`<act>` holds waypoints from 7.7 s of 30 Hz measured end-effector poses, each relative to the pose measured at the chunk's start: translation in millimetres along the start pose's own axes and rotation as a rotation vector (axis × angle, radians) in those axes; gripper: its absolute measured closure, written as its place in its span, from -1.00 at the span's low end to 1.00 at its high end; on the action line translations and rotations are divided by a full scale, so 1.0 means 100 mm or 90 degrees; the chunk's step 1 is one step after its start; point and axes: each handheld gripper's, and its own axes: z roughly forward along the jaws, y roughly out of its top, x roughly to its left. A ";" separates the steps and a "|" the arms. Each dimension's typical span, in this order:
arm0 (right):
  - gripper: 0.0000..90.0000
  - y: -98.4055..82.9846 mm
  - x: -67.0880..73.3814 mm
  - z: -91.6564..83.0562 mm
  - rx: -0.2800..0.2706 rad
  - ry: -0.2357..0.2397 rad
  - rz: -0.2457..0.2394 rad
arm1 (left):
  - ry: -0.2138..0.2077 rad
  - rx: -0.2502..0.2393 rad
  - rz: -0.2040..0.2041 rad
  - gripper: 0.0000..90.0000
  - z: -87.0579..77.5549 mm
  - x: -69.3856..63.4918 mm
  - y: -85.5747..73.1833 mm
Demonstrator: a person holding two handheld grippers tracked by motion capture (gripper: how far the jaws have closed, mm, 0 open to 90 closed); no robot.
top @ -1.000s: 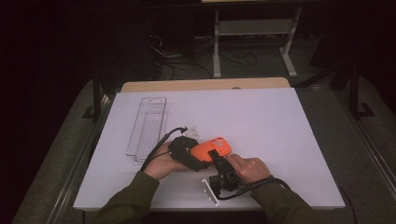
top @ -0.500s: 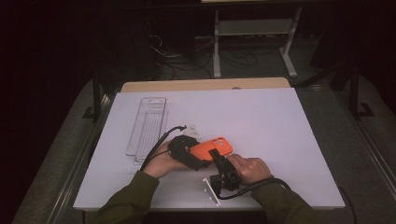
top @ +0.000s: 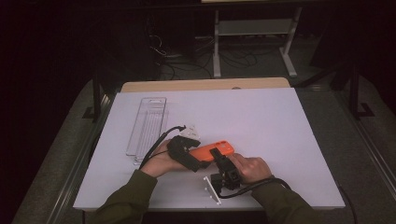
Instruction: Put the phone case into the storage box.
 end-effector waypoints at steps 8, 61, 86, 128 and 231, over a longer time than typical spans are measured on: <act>0.78 -0.01 0.00 0.01 0.001 0.003 0.004 | -0.002 0.007 0.019 -0.95 -0.03 0.01 -0.01; 0.77 -0.59 -0.29 -0.10 0.101 0.005 0.102 | 0.031 -0.112 0.007 -1.00 -0.33 0.35 -0.17; 0.77 -0.64 -0.35 -0.15 0.090 0.028 0.202 | 0.022 -0.112 0.003 -1.00 -0.33 0.40 -0.19; 0.77 -0.68 -0.40 -0.09 0.099 0.084 0.353 | 0.025 -0.119 -0.008 -1.00 -0.32 0.39 -0.20; 0.77 -1.04 -0.56 0.05 0.052 0.222 0.889 | 0.018 -0.167 -0.102 -1.00 -0.34 0.37 -0.04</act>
